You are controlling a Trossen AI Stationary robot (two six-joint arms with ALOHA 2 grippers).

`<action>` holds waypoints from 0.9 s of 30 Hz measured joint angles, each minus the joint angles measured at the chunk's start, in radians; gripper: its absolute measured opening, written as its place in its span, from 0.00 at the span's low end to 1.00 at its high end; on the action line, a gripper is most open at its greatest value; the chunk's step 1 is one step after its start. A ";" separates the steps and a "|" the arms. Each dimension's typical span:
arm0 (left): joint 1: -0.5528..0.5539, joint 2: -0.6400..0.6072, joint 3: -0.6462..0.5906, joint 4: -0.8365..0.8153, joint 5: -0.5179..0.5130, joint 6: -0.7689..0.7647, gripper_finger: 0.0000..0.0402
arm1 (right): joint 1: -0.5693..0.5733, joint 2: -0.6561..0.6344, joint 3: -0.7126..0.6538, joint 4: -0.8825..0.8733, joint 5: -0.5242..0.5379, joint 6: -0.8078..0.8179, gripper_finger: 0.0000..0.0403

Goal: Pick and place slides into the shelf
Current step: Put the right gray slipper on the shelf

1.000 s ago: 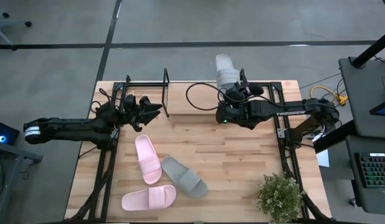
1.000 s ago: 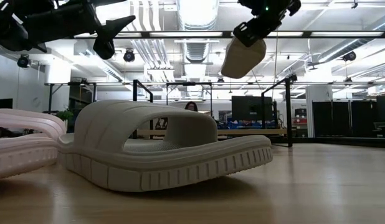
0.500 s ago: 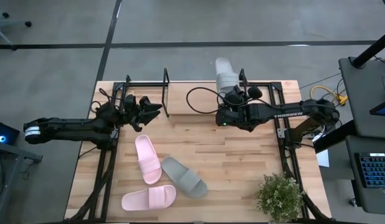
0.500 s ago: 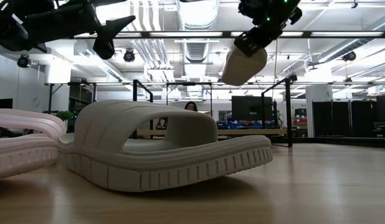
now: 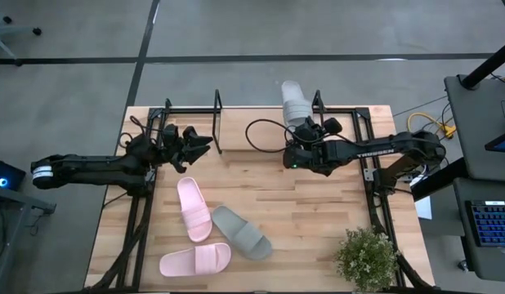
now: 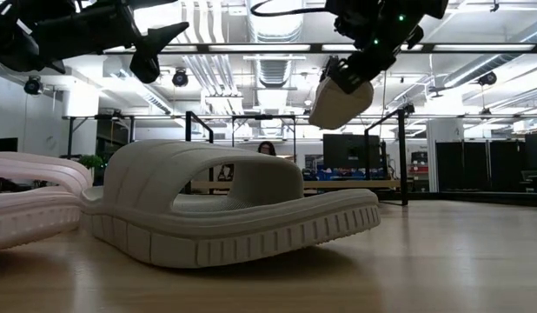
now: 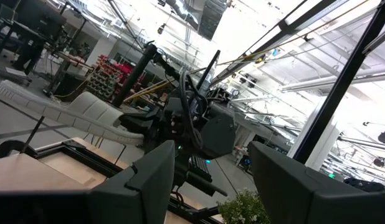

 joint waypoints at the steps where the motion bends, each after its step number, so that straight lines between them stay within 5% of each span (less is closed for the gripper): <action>1: 0.000 0.000 0.000 0.000 0.000 0.000 0.48 | 0.000 0.000 -0.008 0.006 0.000 -0.002 0.02; 27: 0.000 0.000 0.000 0.000 0.000 -0.001 0.48 | 0.000 0.000 -0.119 0.118 0.011 0.002 0.02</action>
